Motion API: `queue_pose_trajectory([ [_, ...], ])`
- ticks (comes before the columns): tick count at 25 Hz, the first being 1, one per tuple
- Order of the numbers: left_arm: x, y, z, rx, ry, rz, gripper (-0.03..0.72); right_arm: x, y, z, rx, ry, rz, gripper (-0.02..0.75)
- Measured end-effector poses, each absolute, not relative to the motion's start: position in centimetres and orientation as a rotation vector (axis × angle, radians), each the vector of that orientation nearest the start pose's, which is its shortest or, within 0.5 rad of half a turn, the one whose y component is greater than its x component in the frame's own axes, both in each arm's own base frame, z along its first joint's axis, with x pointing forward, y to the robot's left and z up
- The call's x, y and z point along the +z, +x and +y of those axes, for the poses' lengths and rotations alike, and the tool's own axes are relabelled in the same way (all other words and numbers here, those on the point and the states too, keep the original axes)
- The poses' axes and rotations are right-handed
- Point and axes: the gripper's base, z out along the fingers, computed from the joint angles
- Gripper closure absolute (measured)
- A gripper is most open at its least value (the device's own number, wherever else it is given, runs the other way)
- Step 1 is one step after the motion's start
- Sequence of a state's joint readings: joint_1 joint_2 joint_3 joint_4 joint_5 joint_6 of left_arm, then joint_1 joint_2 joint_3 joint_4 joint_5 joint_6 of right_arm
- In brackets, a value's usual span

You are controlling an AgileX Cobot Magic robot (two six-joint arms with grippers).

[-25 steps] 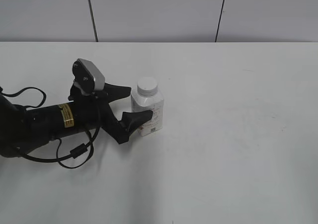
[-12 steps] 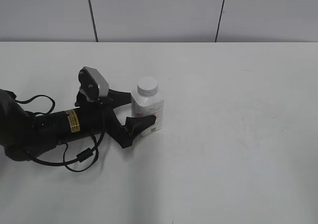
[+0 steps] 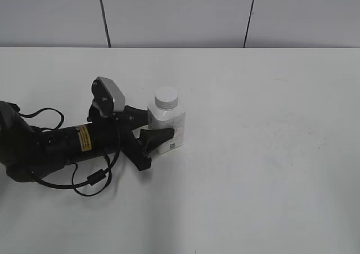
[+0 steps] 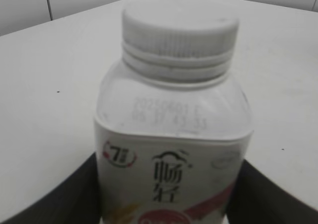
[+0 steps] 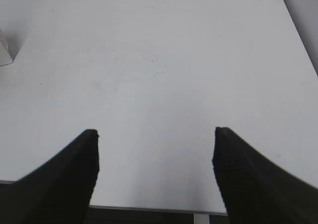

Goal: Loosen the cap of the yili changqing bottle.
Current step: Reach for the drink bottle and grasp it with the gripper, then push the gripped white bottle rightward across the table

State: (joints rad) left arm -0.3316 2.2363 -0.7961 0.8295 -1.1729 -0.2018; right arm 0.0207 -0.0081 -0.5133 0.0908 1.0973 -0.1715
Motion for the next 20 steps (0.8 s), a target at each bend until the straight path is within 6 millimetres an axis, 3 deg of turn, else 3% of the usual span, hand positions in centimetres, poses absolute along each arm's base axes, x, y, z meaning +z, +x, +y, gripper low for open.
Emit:
queue_pose_trajectory([
  [5, 6.1, 30.6, -17.4, -0.823, 1.031, 1.598, 0.334, 27.8, -1.0, 0.7, 0.015, -0.205, 2.046, 0.172],
  [15, 7.4, 31.6, -19.0, -0.982, 1.230, 1.484, 0.337, 27.8, -1.0, 0.7, 0.015, -0.205, 2.046, 0.172],
  [20, 6.1, 31.9, -19.3, -1.032, 1.321, 1.465, 0.340, 27.8, -1.0, 0.7, 0.015, -0.205, 2.046, 0.172],
])
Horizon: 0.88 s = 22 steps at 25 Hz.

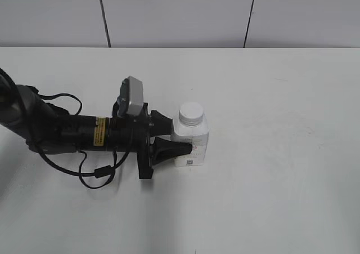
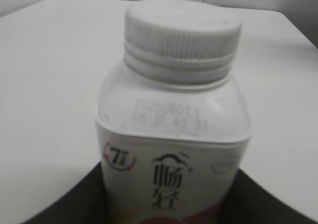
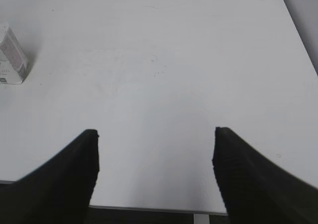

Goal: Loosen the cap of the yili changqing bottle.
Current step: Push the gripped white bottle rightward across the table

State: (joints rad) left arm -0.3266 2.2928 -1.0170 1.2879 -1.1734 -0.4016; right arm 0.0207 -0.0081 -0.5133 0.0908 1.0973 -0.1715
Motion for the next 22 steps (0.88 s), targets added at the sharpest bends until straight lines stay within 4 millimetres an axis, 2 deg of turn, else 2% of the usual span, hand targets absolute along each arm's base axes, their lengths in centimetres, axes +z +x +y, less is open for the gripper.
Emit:
queue_pose_trajectory([
  [5, 5.23, 32.29, -18.88, -1.082, 1.341, 1.436, 0.344, 27.82, -0.96, 0.71, 0.015, -0.205, 2.046, 0.172],
  [22, 5.17, 32.38, -18.53, -1.088, 1.347, 1.431, 0.348, 27.82, -0.96, 0.71, 0.015, -0.205, 2.046, 0.172],
])
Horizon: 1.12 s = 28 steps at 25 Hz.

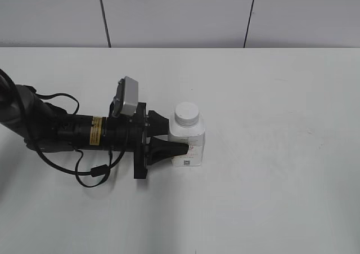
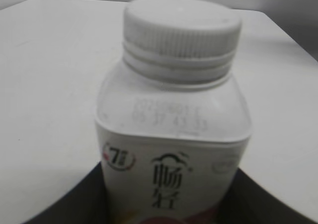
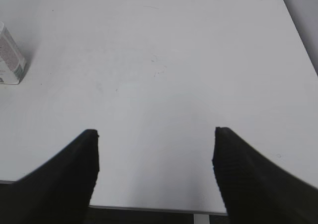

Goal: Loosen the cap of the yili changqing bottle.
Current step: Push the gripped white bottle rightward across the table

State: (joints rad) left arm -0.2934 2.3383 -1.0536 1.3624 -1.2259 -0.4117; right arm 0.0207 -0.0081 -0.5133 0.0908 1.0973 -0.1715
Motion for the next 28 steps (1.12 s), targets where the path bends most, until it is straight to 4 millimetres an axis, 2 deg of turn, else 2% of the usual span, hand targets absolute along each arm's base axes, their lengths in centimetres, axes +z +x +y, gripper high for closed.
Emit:
queue_pose_trajectory([
  [12, 5.2, 32.4, -18.5, -1.090, 1.348, 1.430, 0.348, 27.8, -1.0, 0.7, 0.028, -0.184, 2.047, 0.172],
  [17, 5.2, 32.4, -18.5, -1.090, 1.349, 1.429, 0.348, 28.6, -0.6, 1.0, 0.172, -0.017, 2.035, 0.172],
  [22, 5.2, 32.4, -18.5, -1.090, 1.349, 1.430, 0.349, 30.1, 1.7, 1.8, 0.298, 0.024, 2.196, 0.172],
  [28, 5.2, 32.4, -18.5, -1.090, 1.349, 1.430, 0.349, 32.5, 5.9, 2.4, 0.385, 0.047, 2.391, 0.172],
])
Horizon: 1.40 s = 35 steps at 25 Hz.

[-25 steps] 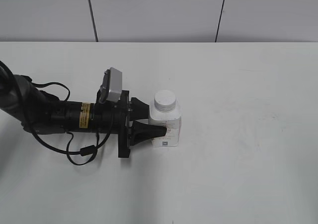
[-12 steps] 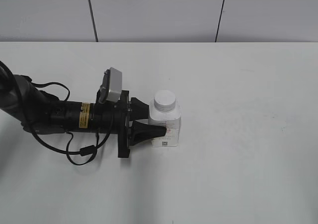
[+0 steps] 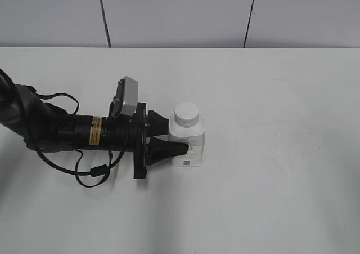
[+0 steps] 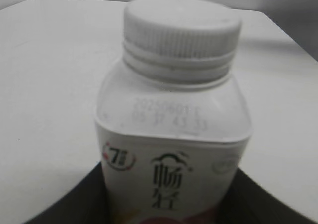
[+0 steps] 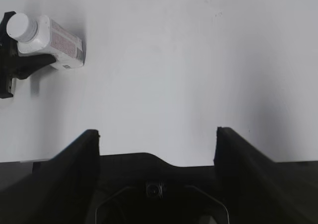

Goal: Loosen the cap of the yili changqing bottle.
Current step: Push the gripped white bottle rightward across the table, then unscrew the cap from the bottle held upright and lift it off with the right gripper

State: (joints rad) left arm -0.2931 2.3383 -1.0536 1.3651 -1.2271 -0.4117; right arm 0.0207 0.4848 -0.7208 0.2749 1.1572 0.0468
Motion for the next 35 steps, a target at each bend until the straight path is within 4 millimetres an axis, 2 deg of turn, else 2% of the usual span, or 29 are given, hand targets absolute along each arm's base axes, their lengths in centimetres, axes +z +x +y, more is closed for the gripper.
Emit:
queue_pose_trajectory([
  [4, 5.2, 32.4, -18.5, -1.090, 1.349, 1.430, 0.350, 33.6, 9.3, 2.5, 0.395, 0.058, 2.532, 0.172],
  [6, 5.2, 32.4, -18.5, -1.090, 1.349, 1.430, 0.350, 33.8, 11.7, 2.6, 0.398, 0.071, 2.605, 0.172],
  [9, 5.2, 32.3, -18.5, -1.091, 1.349, 1.429, 0.351, 33.5, 15.6, 2.7, 0.412, 0.102, 2.704, 0.172],
  [15, 5.2, 32.3, -18.5, -1.093, 1.349, 1.428, 0.351, 32.8, 21.8, 3.6, 0.456, 0.130, 2.820, 0.172],
  [19, 5.2, 32.3, -18.5, -1.094, 1.350, 1.427, 0.351, 32.4, 24.9, 6.0, 0.481, 0.078, 2.875, 0.172],
  [27, 5.2, 32.3, -18.5, -1.095, 1.349, 1.428, 0.351, 31.2, 30.3, 12.4, 0.535, 0.088, 2.955, 0.172],
  [35, 5.2, 32.3, -18.5, -1.096, 1.348, 1.428, 0.352, 28.9, 33.1, 18.7, 0.553, 0.027, 3.018, 0.172],
])
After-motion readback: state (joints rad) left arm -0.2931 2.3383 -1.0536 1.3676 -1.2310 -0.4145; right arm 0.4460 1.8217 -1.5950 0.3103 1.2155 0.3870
